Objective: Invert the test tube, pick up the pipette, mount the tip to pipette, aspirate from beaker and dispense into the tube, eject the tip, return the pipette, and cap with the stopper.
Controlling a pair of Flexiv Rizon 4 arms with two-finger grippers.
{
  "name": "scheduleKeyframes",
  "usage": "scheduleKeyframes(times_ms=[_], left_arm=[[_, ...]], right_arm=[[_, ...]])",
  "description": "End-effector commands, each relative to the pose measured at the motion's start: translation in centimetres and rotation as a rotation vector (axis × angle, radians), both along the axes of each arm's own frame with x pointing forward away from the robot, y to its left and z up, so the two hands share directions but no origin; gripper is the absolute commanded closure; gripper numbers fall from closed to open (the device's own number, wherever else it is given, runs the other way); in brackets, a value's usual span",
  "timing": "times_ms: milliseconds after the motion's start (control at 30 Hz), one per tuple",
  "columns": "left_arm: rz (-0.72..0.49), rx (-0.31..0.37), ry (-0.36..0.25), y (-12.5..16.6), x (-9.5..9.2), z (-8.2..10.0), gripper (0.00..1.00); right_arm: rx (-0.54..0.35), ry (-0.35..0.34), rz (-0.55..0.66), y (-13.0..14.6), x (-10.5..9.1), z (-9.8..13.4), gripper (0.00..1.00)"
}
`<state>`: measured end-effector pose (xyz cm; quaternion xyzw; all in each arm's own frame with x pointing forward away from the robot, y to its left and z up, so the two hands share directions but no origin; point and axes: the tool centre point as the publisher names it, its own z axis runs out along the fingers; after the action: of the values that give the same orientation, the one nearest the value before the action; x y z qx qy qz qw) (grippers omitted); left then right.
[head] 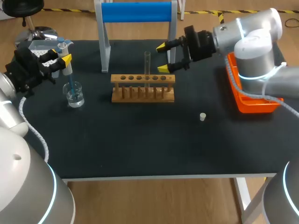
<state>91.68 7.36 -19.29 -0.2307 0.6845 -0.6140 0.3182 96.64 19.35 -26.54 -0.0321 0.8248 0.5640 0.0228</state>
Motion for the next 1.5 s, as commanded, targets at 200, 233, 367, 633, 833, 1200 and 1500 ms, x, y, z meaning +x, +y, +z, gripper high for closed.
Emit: scheduleKeyframes(times_ms=[200,233,367,633,833,1200,1500], left_arm=[[0.000,0.000,0.001,0.0,0.0,0.0,1.00],[0.000,0.000,0.001,0.0,0.0,0.0,1.00],[0.000,0.000,0.001,0.0,0.0,0.0,1.00],[0.000,0.000,0.001,0.0,0.0,0.0,1.00],[0.000,0.000,0.001,0.0,0.0,0.0,1.00],[0.000,0.000,0.001,0.0,0.0,0.0,1.00],[0.000,0.000,0.001,0.0,0.0,0.0,1.00]], right_arm=[[-0.031,0.011,-0.017,1.5,0.5,-1.3,0.00],[-0.048,0.008,-0.016,1.7,0.6,-1.3,0.00],[-0.077,0.010,-0.006,2.5,0.9,-1.5,0.00],[-0.130,0.006,-0.006,3.6,1.8,-2.1,0.00],[-0.166,0.007,-0.007,4.4,2.3,-2.9,0.00],[-0.222,-0.020,-0.005,5.1,2.6,-4.0,0.00],[-0.239,-0.036,0.015,5.3,2.9,-4.4,0.00]])
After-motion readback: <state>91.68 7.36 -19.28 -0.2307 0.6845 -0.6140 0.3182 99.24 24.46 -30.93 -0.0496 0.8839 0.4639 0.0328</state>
